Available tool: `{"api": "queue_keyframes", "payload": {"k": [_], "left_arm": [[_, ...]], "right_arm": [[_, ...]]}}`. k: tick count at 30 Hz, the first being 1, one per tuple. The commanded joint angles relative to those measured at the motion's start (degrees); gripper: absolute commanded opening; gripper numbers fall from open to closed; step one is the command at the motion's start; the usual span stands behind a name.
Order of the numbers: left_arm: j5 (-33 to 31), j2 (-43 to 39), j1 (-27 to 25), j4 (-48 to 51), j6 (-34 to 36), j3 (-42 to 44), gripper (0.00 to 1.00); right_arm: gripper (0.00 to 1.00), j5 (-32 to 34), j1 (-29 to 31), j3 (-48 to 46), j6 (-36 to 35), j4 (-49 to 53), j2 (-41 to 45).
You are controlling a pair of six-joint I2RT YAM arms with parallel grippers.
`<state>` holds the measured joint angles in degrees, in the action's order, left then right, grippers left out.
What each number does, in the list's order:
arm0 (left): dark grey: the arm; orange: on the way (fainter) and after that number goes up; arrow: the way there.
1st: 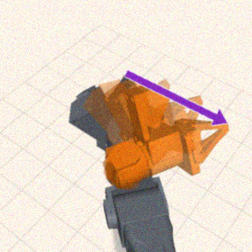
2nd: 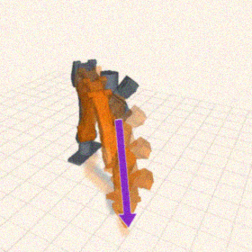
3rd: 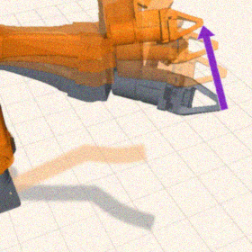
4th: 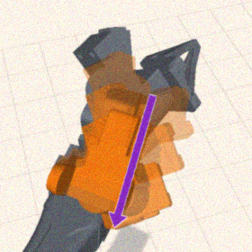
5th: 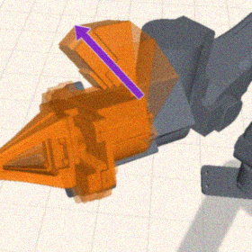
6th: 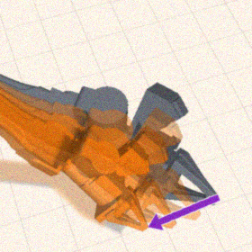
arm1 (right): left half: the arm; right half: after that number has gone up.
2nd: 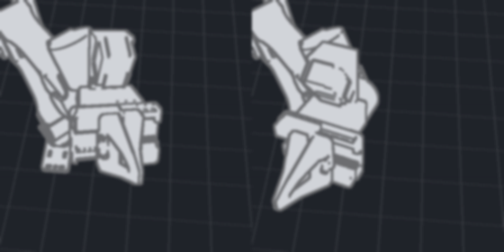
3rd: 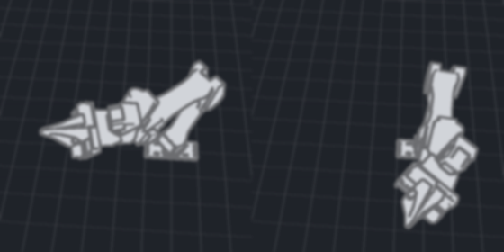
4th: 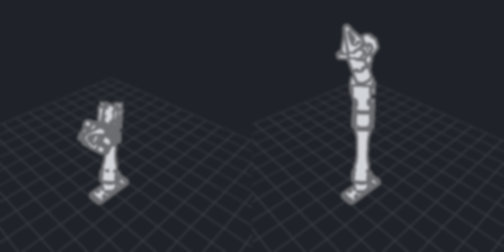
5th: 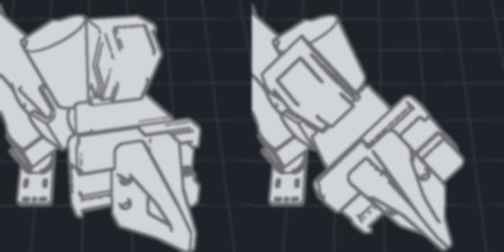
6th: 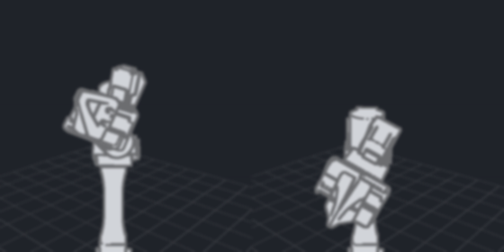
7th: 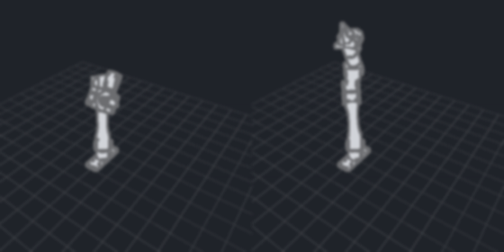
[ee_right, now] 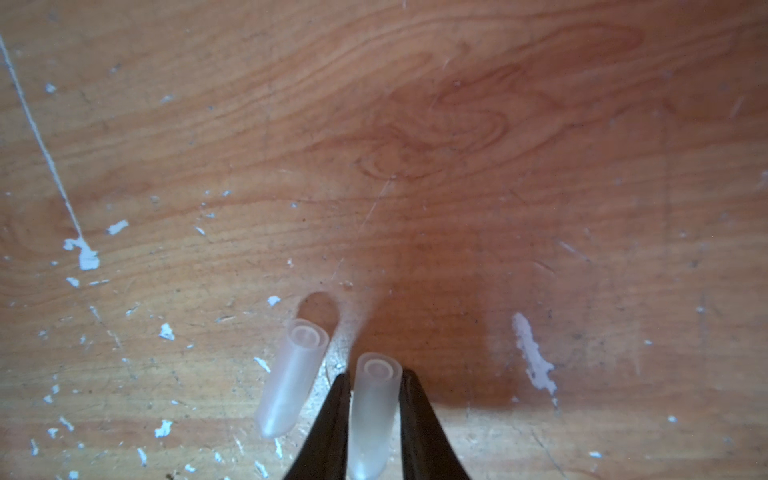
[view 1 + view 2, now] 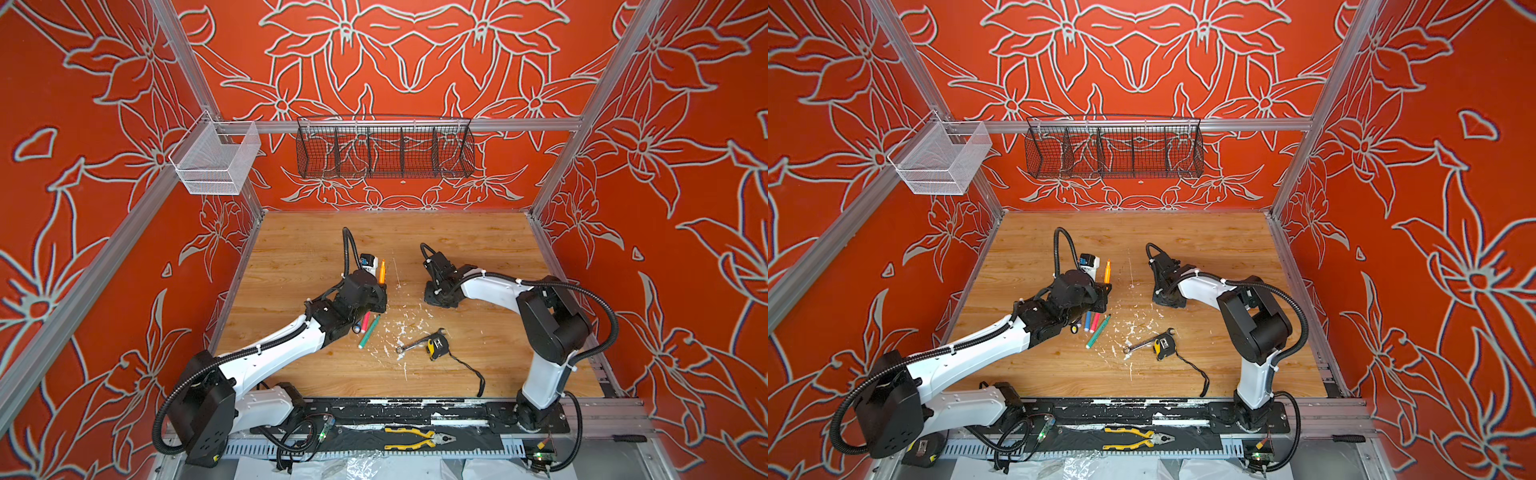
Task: Insert the pens into the pen caps
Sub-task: 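Grasp a translucent cap with the right gripper and lift it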
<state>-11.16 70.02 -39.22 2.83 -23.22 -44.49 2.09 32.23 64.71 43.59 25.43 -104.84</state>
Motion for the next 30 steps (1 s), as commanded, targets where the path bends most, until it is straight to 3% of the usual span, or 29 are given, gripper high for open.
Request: {"api": "queue_keyframes", "payload": {"k": [1, 9, 20, 30], "left_arm": [[0.64, -1.36, -0.06, -1.08, -0.26, 0.19, 0.00], [0.96, -1.44, -0.06, -1.09, -0.21, 0.19, 0.00], [4.17, -0.52, -0.06, -1.71, 0.75, -0.42, 0.00], [16.77, 6.44, -0.81, -3.03, 3.80, -4.65, 0.00]], "right_arm": [[0.24, 1.09, 0.23, 0.99, 0.12, 3.07, -2.02], [0.24, 0.55, 0.20, 1.83, 0.09, 3.53, -3.27], [0.14, 0.78, 0.20, 1.14, -0.23, 2.92, -0.32], [0.11, 6.83, -1.41, -4.78, -0.51, 0.57, 14.20]]}}
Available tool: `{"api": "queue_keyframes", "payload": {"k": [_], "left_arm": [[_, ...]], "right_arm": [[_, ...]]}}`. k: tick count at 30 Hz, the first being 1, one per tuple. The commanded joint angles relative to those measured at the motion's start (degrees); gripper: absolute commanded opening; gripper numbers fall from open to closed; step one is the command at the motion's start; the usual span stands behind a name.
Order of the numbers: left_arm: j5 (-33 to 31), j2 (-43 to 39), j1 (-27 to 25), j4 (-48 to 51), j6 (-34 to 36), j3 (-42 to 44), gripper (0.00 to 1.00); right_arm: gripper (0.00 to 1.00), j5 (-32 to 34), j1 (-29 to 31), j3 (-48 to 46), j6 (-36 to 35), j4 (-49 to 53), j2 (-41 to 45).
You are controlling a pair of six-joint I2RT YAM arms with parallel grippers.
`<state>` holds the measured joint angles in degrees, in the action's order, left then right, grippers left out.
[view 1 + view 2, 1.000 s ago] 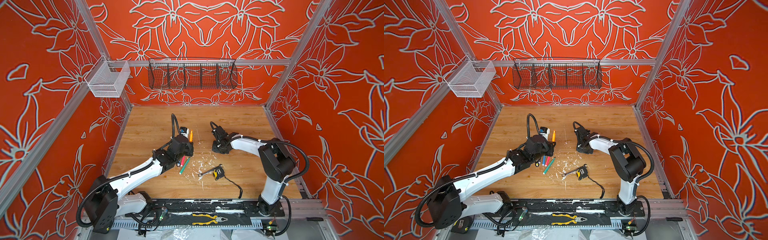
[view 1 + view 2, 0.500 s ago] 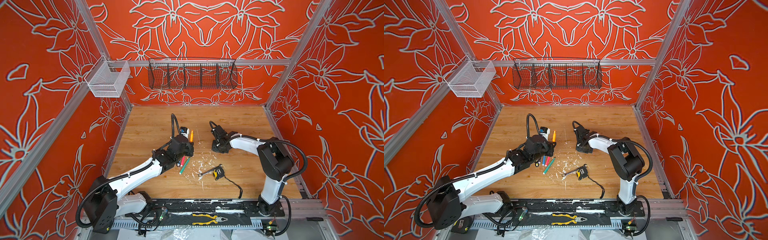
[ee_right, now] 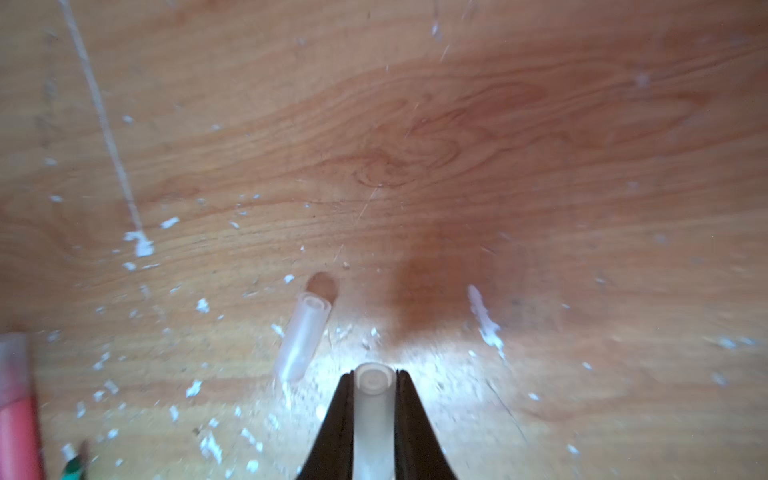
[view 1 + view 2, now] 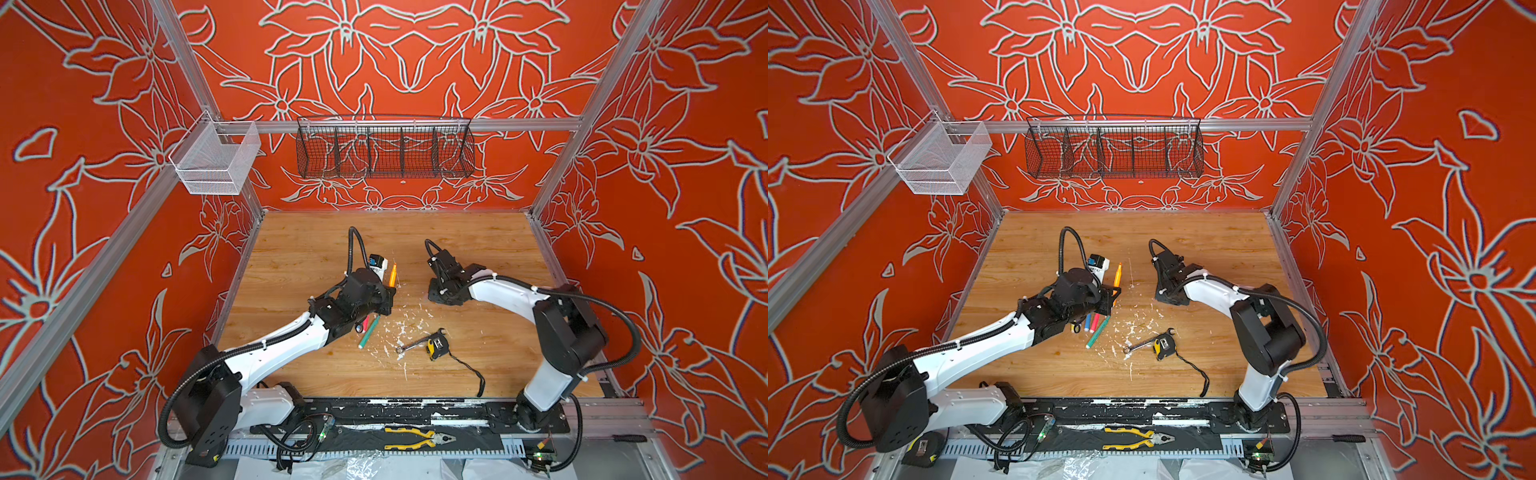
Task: Insert the pens into the pen caps
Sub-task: 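Grasp a translucent cap with the right gripper and lift it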
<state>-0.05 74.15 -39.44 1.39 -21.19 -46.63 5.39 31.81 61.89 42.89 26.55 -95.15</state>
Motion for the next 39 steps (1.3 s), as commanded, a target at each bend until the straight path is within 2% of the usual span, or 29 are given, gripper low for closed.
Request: {"api": "queue_keyframes", "payload": {"k": [1, 5, 10, 14, 21, 24, 28, 34, 39], "left_arm": [[7.15, 3.51, -0.93, -1.35, 2.30, -3.39, 0.00], [11.14, 8.39, -3.15, 0.70, 4.54, -7.26, 0.00], [8.32, 14.31, -7.53, 5.67, 7.75, -13.04, 0.00], [9.42, 16.89, -9.03, 7.04, 8.89, -15.22, 0.00], [10.21, 18.64, -11.58, 7.20, 10.55, -16.64, 0.00], [11.27, 18.77, -11.71, 7.18, 10.64, -16.83, 0.00], [12.90, 18.15, -11.80, 5.86, 10.69, -15.92, 0.00], [14.74, 17.72, -11.97, 4.50, 11.10, -15.16, 0.00], [14.22, 17.04, -12.06, 3.91, 11.18, -14.56, 0.00]], "right_arm": [[0.11, 3.77, -1.32, -3.03, 0.13, -1.31, 6.52], [0.05, 4.86, -2.39, -7.89, 0.42, -5.00, 14.57], [0.05, 7.84, -3.41, -16.06, 1.82, -11.49, 25.72], [0.04, 9.16, -4.15, -23.34, 3.08, -18.01, 35.13], [0.06, 10.06, -4.74, -39.81, 5.60, -37.15, 54.02], [0.06, 9.19, -4.80, -43.35, 6.11, -42.06, 59.17], [0.05, 5.39, -4.77, -44.20, 6.31, -45.98, 59.97], [0.03, -2.84, -4.75, -44.36, 7.53, -54.58, 54.70], [0.01, -5.14, -4.81, -43.78, 8.31, -56.13, 51.41]]}}
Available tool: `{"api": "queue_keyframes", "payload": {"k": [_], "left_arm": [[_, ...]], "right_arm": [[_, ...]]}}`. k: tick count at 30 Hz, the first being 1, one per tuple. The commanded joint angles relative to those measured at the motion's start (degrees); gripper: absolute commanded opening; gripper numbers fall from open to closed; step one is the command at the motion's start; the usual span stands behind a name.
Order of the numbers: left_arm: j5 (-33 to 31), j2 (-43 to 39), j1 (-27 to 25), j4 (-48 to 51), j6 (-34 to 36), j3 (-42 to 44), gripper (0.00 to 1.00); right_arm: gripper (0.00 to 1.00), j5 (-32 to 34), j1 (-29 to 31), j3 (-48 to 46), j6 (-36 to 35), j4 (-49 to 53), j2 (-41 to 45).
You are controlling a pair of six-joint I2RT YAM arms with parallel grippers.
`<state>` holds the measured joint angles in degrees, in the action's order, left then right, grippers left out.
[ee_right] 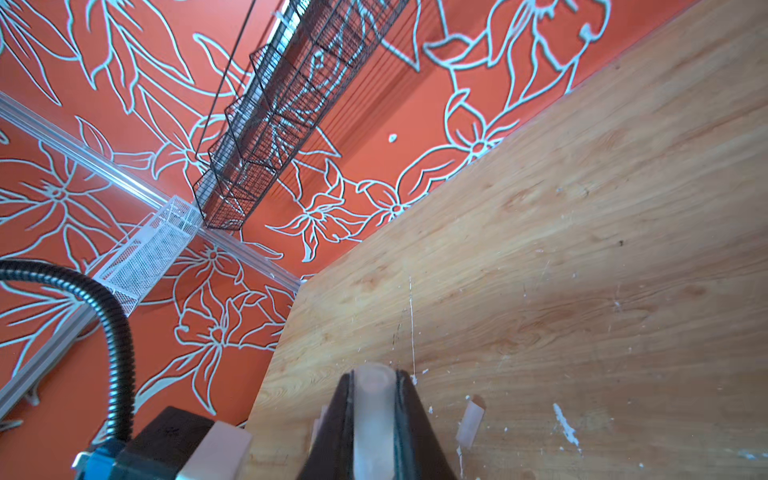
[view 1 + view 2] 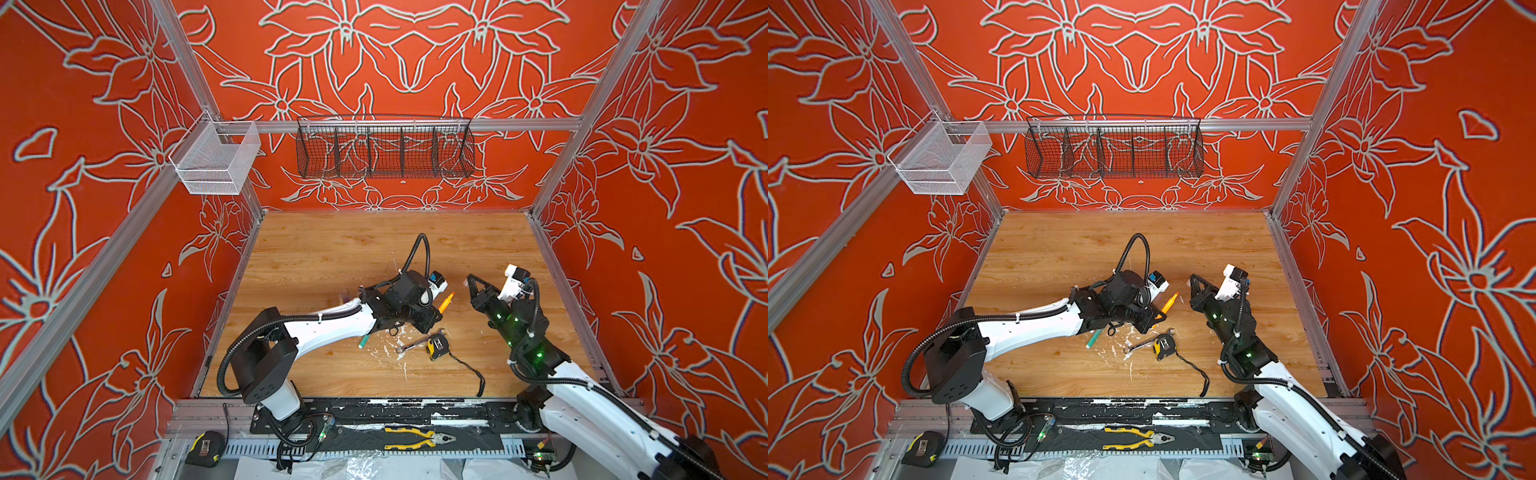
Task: Insert the pens into the pen caps
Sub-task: 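Grasp a translucent cap with the right gripper and lift it, then carry the cap with the right gripper over the orange marker tip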
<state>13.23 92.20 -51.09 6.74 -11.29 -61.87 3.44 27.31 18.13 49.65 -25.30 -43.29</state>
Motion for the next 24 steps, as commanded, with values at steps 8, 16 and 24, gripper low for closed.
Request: {"api": "queue_keyframes", "payload": {"k": [8, 16, 24], "left_arm": [[0.10, -1.75, -0.41, -2.15, 0.83, 1.54, 0.00], [-2.72, -4.36, -0.41, -3.95, 0.16, 3.83, 0.00], [-4.36, -4.89, -0.41, -3.67, 0.04, 3.95, 0.00]], "right_arm": [[0.00, -7.29, -0.24, 0.56, 2.76, -7.10, -5.13], [0.00, -8.47, -0.24, 0.84, 3.50, -8.04, -8.36], [0.00, -11.17, -0.29, 1.56, 3.86, -9.46, -10.62]]}}
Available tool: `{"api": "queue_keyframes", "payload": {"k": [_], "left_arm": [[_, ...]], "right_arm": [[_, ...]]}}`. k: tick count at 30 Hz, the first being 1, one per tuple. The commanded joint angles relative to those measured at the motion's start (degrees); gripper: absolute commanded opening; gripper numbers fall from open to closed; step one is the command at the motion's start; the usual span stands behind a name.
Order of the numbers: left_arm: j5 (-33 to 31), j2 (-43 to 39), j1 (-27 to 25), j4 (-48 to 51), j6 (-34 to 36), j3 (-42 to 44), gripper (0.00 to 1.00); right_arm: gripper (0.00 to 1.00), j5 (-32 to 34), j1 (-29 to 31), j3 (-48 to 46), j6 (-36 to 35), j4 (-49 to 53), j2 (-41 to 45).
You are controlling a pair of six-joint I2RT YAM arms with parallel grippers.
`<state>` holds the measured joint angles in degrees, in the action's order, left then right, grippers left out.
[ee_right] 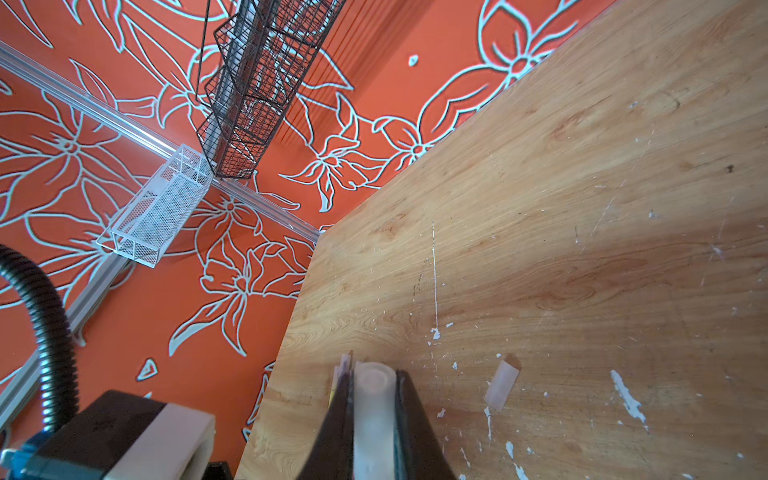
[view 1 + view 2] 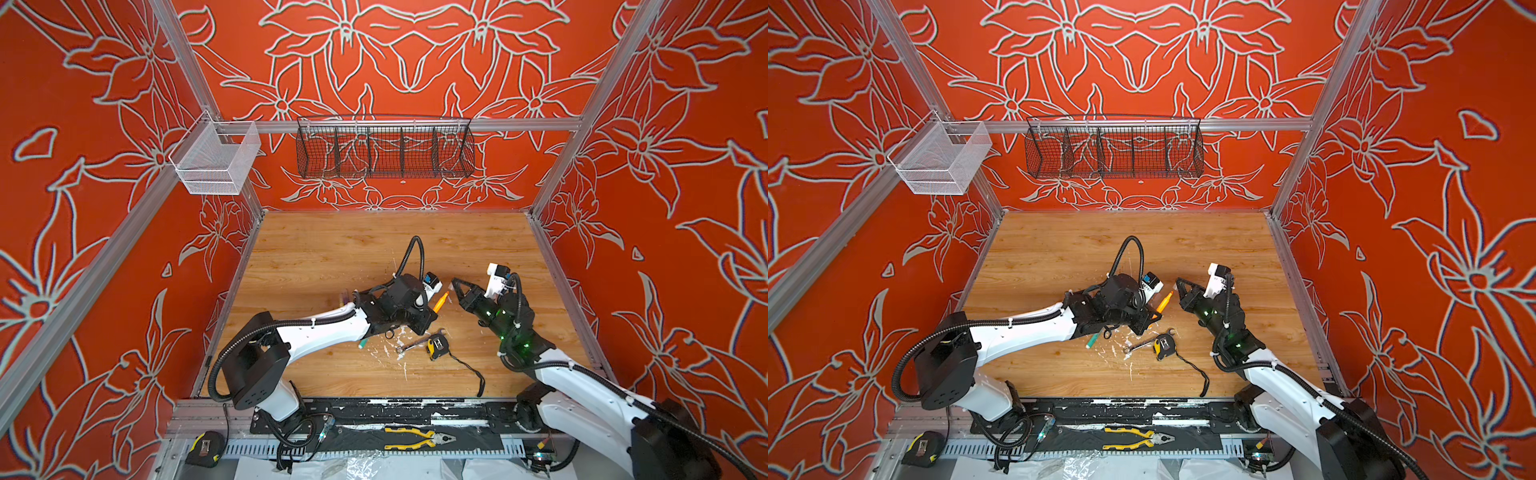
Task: Insert the pens into the pen caps
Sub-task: 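Carry the cap with the right gripper over the orange marker tip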
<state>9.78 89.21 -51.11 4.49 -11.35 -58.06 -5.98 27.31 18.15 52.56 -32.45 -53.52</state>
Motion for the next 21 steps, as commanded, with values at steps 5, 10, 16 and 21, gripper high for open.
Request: {"api": "queue_keyframes", "payload": {"k": [5, 10, 16, 21], "left_arm": [[-1.46, -2.10, -0.42, -1.22, -0.05, 0.22, 0.00], [-2.69, -2.74, -0.39, -1.45, -0.19, 0.71, 0.00], [-4.24, -3.58, -0.30, -2.01, -0.96, 1.46, 0.00], [-3.98, -3.72, -0.13, -2.25, -1.58, 1.66, 0.00]], "right_arm": [[0.00, -3.10, -0.23, 1.61, 1.23, -3.56, -1.38], [0.00, -4.38, -0.16, 1.62, 1.77, -4.93, -2.41], [0.00, -5.74, -0.18, 1.54, 2.47, -6.72, -3.76], [0.00, -7.03, -0.19, 1.37, 2.95, -8.47, -4.19]]}}
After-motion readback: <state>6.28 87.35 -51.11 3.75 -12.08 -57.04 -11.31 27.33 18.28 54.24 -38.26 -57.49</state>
